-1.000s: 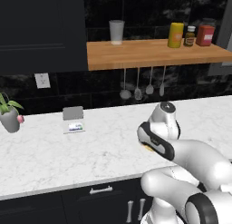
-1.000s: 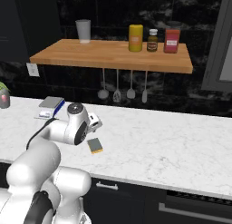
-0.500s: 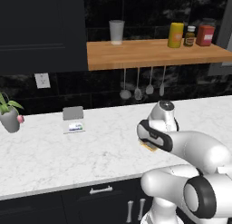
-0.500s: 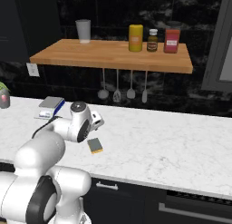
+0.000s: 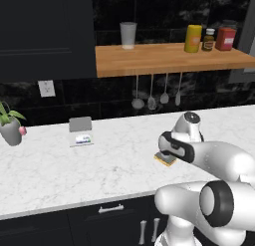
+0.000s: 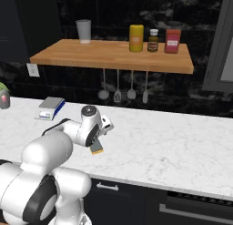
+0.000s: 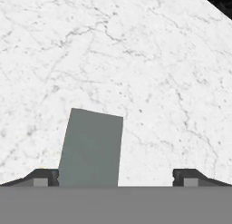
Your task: Pick up the sponge from the counter and clean the cutting board by briefly scrubbing or pressing down on the cutting board. Once finished, release the sponge.
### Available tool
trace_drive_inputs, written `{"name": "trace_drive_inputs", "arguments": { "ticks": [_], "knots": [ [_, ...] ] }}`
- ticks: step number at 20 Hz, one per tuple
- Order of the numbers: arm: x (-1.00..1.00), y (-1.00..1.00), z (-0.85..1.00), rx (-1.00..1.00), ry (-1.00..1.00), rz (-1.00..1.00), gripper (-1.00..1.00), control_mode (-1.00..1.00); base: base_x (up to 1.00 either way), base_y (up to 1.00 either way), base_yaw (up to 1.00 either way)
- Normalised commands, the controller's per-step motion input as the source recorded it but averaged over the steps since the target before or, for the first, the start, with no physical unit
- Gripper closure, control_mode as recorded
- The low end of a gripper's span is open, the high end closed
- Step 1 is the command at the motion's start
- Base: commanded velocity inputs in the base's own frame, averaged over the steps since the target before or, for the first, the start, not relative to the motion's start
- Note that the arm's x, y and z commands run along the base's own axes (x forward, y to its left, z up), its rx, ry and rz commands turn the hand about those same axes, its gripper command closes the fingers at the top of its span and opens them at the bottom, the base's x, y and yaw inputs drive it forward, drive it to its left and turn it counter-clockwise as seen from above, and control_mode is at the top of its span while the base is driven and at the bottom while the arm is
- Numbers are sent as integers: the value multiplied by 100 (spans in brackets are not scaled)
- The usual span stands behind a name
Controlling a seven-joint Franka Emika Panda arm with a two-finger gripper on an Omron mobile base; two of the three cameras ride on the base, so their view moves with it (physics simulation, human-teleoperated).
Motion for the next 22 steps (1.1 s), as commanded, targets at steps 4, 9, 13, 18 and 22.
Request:
{"name": "trace_drive_inputs", "arguments": {
  "ticks": [4, 9, 13, 18, 22],
  "knots": [
    [-32, -13, -58, -3, 0, 0, -100, -100, 0, 0, 0],
    [-28, 8, -37, -5, 0, 0, -100, -100, 0, 0, 0],
    [-17, 44, -22, -4, 0, 0, -100, -100, 0, 0, 0],
    [-10, 63, -9, -1, 0, 0, -100, -100, 0, 0, 0],
    [-10, 52, -5, 0, 0, 0, -100, -100, 0, 0, 0]
  ]
}}
